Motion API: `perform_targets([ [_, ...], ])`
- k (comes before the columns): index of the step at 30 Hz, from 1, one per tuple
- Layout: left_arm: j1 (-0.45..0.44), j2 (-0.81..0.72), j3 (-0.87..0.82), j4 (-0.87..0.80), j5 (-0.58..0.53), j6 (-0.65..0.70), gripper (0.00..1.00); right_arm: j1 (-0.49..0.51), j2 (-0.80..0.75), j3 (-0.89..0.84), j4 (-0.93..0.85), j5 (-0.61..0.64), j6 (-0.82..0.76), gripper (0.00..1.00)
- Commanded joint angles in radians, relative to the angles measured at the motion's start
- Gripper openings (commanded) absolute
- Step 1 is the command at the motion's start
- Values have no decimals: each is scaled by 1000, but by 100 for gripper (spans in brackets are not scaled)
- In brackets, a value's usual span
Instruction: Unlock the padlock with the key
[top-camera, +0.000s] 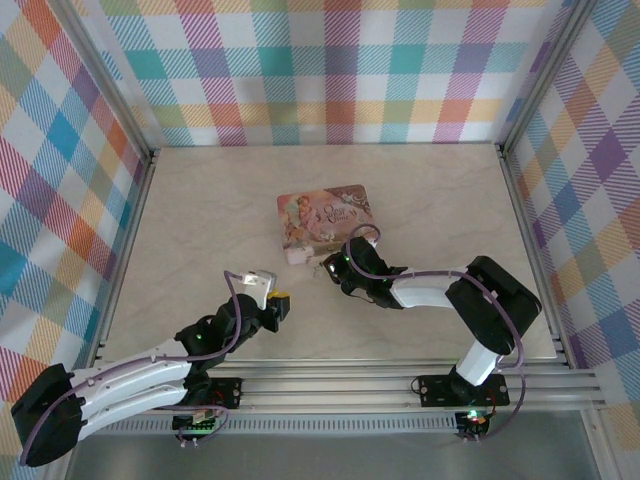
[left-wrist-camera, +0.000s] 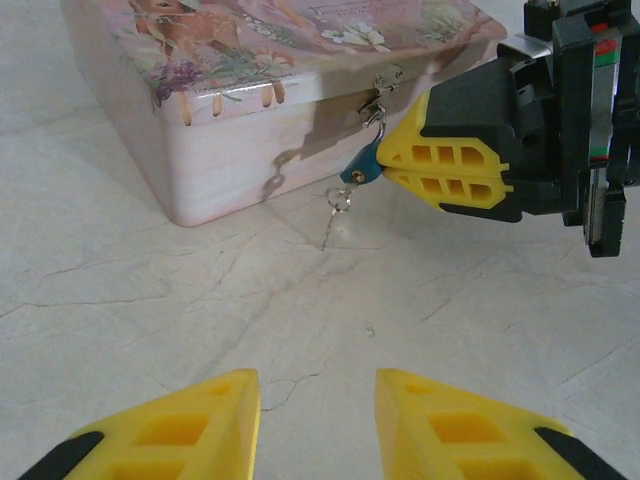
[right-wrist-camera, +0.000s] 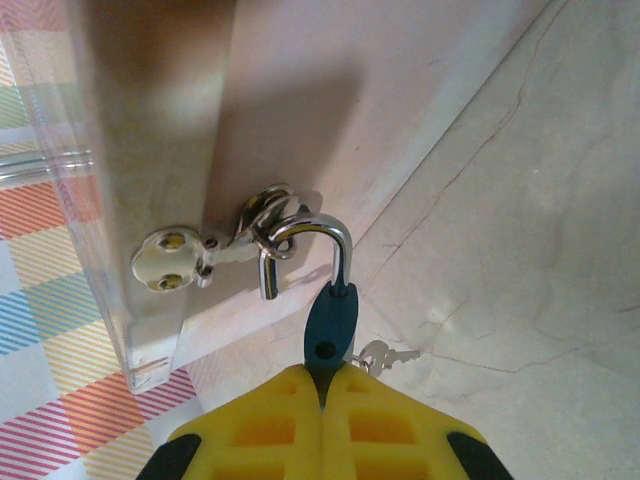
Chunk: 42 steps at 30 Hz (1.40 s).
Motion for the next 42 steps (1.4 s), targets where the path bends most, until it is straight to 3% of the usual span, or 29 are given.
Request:
perform_targets([
  [1,4,13,32,-4,10,-5,35,3,-32,18,77,49,22,0],
  [10,4,-3,40,-26,26,2,35,-8,-91,11,32,147,-23,0],
  [23,4,-54,93,-137,14,37,36,-41,-101,-44,-14,106,-26,0],
  [28,4,-102,119,-206,-5,68,37,-111,-82,-80,18,2,-41,0],
  [35,5,-109,214,-353,-65,63,41,-121,-192,-72,-120,24,-150,0],
  [38,14,-73,320,-501,-113,31,46,-122,-286,-53,-242,65,-234,0],
  [40,27,-26,411,-616,-147,-7,57,-123,-347,-19,-354,82,-312,0],
  [42,53,33,501,-730,-168,-43,81,-125,-388,40,-475,74,-421,0],
])
